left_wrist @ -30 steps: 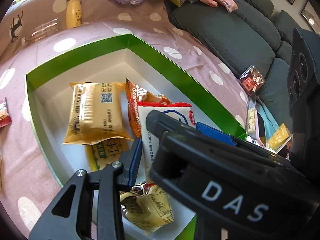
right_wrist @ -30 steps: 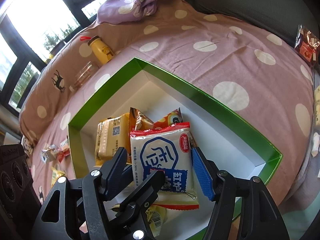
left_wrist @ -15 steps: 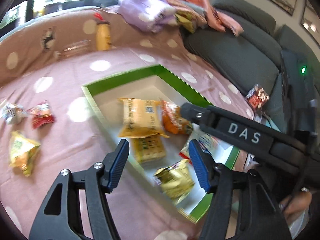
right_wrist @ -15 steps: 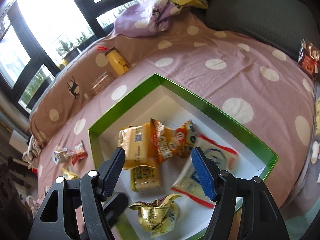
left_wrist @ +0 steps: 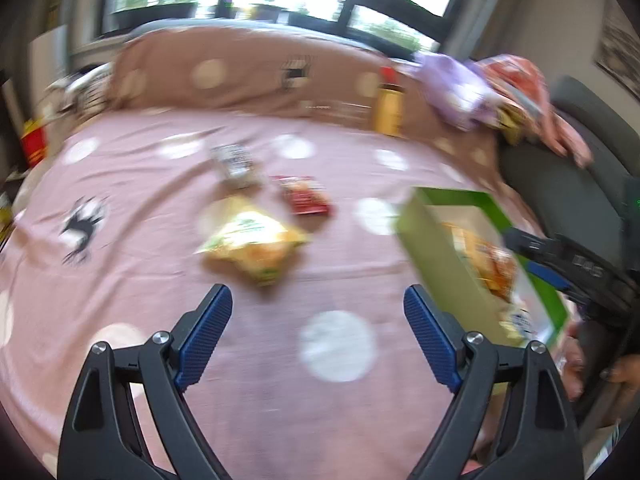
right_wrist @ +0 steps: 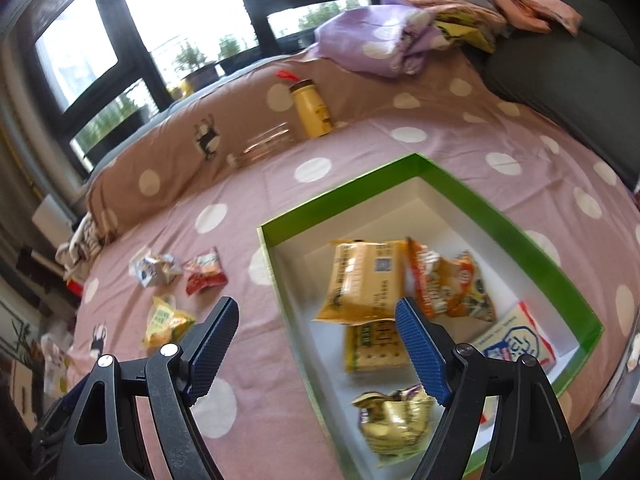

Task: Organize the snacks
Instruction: 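Move the right gripper to the white peanut pack on the bedspread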

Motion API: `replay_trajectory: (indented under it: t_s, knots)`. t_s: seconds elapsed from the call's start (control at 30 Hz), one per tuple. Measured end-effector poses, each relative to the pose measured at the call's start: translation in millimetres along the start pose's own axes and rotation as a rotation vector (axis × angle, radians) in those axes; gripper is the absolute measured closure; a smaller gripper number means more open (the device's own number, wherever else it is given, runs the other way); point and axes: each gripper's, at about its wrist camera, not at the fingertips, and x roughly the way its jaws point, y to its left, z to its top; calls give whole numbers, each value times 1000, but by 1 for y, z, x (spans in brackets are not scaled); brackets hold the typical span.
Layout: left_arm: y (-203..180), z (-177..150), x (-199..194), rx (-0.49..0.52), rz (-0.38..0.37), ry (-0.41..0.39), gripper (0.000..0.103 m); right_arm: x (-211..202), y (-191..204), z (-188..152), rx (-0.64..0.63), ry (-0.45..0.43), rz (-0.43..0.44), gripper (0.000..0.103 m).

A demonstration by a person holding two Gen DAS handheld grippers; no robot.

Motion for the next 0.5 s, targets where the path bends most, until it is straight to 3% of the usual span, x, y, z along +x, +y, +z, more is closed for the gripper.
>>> replay_trajectory:
  t_s: [0.13,0.27,0.5]
  knots:
    - [35,-1,-1,-89,100,-1,15,9,22,-6,-58,28,9,22]
    - [57,-2,-5,-137,171,-8,15,21,39,-12,-82,92,122,22]
    - [85,-2,-3,-207,191,4,15,41,73,-12,-74,208,212,22]
